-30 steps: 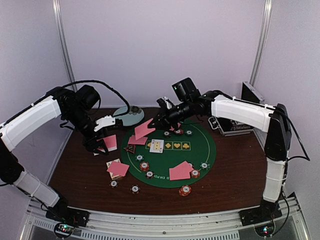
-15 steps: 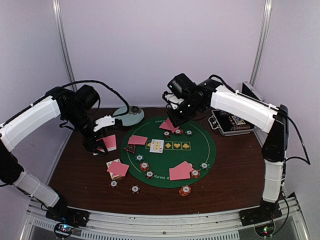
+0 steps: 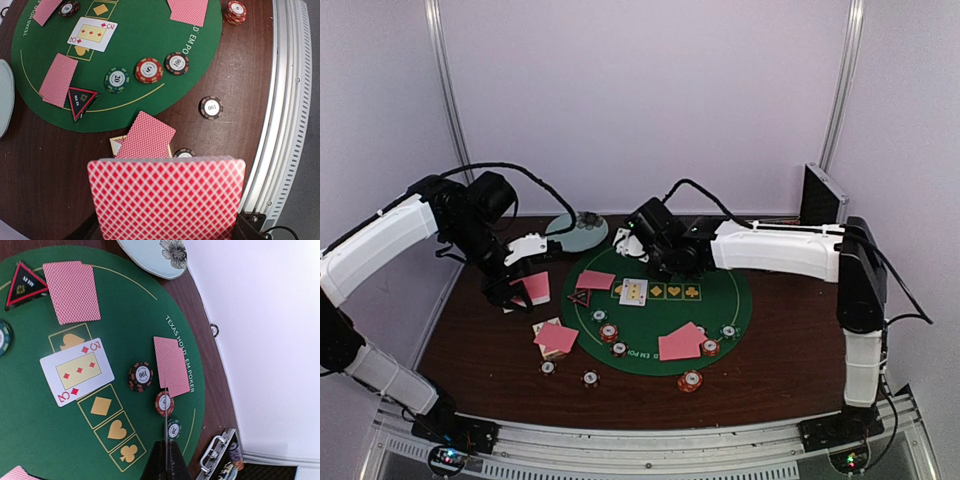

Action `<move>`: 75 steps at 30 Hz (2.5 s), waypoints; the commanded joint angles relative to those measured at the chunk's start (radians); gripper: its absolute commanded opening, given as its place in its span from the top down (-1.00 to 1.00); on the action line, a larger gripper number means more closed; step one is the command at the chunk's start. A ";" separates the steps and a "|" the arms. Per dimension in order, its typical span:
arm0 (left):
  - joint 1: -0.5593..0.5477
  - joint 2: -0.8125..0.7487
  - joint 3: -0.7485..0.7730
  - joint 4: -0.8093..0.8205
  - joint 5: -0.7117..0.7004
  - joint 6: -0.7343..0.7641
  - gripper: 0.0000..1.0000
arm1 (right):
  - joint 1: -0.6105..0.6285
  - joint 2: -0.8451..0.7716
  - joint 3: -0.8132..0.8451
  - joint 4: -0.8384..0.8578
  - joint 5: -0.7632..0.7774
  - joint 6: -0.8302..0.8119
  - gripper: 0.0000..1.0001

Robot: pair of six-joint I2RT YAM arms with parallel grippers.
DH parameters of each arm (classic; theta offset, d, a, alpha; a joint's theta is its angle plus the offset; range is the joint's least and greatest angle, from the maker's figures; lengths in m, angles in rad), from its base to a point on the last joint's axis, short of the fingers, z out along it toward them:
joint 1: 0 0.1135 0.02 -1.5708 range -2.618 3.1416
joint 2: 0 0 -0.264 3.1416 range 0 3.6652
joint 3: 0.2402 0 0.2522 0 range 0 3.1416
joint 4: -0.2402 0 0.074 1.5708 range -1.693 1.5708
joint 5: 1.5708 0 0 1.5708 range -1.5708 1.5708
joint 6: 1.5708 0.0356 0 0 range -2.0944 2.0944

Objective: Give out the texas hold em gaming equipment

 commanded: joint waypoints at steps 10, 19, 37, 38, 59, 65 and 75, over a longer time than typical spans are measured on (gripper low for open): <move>0.003 -0.025 -0.008 0.001 0.004 0.024 1.00 | 0.019 0.149 -0.029 0.177 0.124 -0.293 1.00; 0.002 -0.025 -0.008 0.002 0.012 0.030 1.00 | 0.023 0.207 -0.020 0.114 0.110 -0.253 1.00; 0.002 -0.013 0.010 -0.019 0.031 0.040 1.00 | 0.048 0.203 -0.024 0.022 0.056 -0.200 0.49; 0.002 -0.014 0.011 -0.019 0.033 0.041 1.00 | 0.047 0.202 -0.022 0.017 0.053 -0.197 0.45; 0.002 -0.012 0.007 -0.021 0.029 0.044 1.00 | 0.025 0.053 0.008 0.026 -0.002 0.019 -0.94; 0.002 -0.025 0.004 -0.012 0.018 0.043 1.00 | -0.016 -0.022 0.111 0.002 -0.024 0.260 -0.99; 0.002 -0.045 -0.011 0.010 0.012 0.045 1.00 | -0.080 0.006 0.340 -0.279 -0.197 0.523 -0.99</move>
